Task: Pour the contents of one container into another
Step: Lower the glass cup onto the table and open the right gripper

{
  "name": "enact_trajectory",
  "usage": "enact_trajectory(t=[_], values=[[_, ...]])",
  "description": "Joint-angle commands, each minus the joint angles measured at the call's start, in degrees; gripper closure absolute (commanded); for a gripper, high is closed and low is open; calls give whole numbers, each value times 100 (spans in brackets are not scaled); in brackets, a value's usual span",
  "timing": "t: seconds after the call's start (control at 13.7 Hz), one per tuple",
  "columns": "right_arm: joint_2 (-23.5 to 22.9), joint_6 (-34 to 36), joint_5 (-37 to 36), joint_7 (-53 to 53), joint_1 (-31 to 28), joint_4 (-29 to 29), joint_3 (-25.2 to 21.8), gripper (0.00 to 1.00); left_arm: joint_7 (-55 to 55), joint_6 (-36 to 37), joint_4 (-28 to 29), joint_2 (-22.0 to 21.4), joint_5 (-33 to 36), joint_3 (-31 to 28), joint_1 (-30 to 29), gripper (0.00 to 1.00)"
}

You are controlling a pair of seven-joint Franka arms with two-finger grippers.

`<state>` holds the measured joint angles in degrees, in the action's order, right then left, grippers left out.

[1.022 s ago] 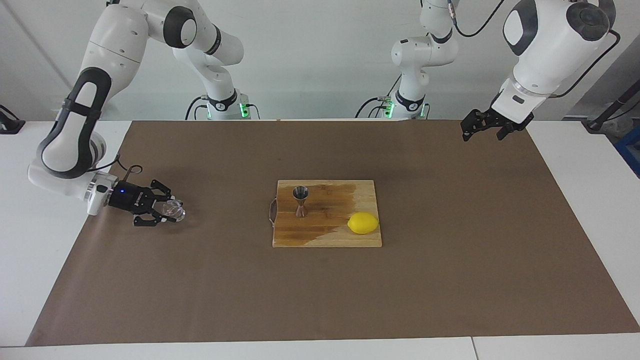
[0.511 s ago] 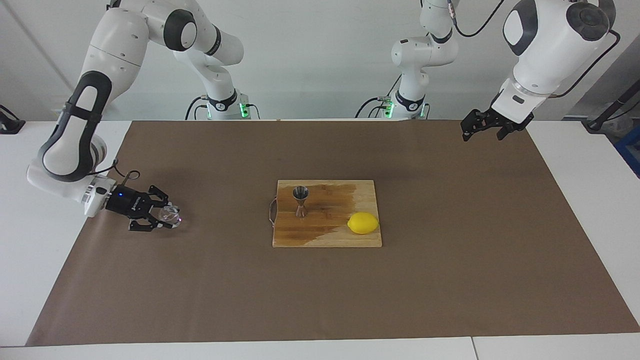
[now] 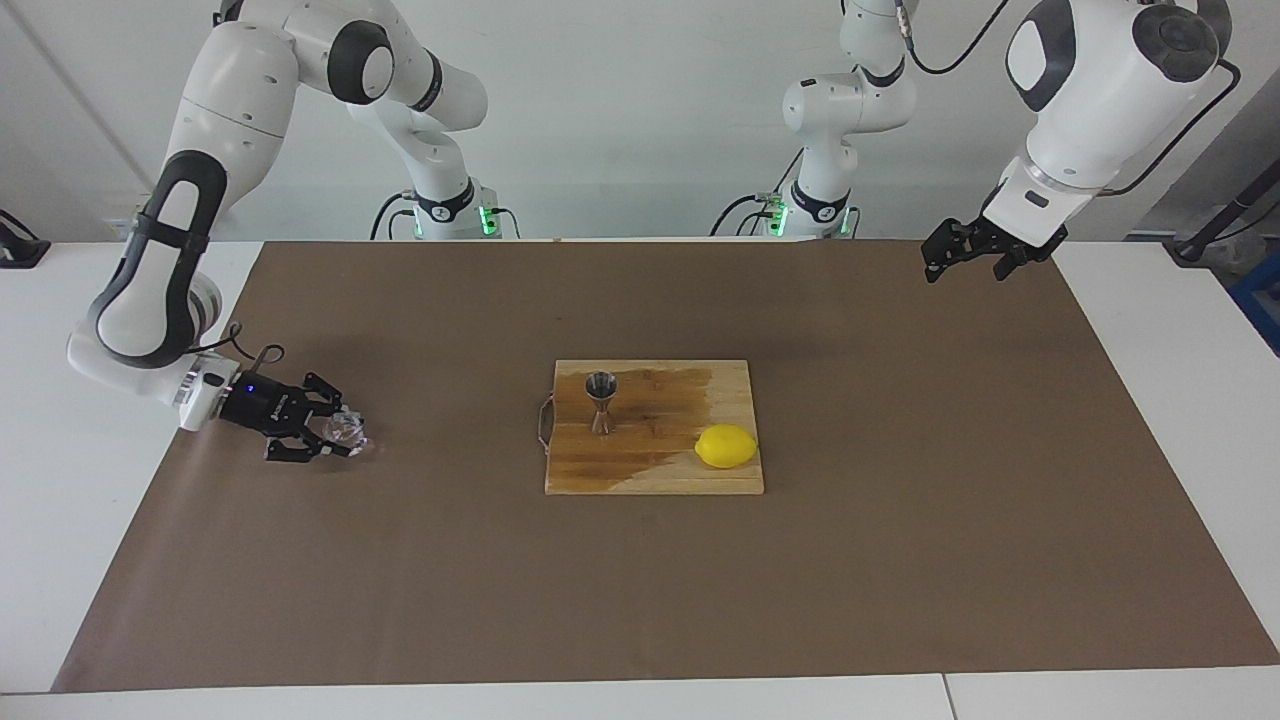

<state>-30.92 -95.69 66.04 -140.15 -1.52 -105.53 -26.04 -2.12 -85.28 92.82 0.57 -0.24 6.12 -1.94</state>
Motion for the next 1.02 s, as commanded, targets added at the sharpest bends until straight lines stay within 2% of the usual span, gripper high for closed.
enact_trajectory(t=[0.0,0.07,0.29,0.8,0.88,0.95], values=[[51,-90,199,-206,37,-169,-24,62,-43,29,176,-171,68,12,-25,0],[60,-81,242,-215,37,-187,-24,61,-43,29,176,-171,68,12,-25,0],[77,-72,278,-259,37,-222,-24,50,-43,29,176,-171,68,12,-25,0],[95,-90,287,-434,46,-319,-24,45,-43,29,176,-171,68,12,-25,0],[104,-81,287,-443,46,-319,-24,39,-43,29,176,-171,68,12,-25,0],[104,-38,348,-443,46,-310,-24,19,-43,29,176,-171,68,12,-25,0]])
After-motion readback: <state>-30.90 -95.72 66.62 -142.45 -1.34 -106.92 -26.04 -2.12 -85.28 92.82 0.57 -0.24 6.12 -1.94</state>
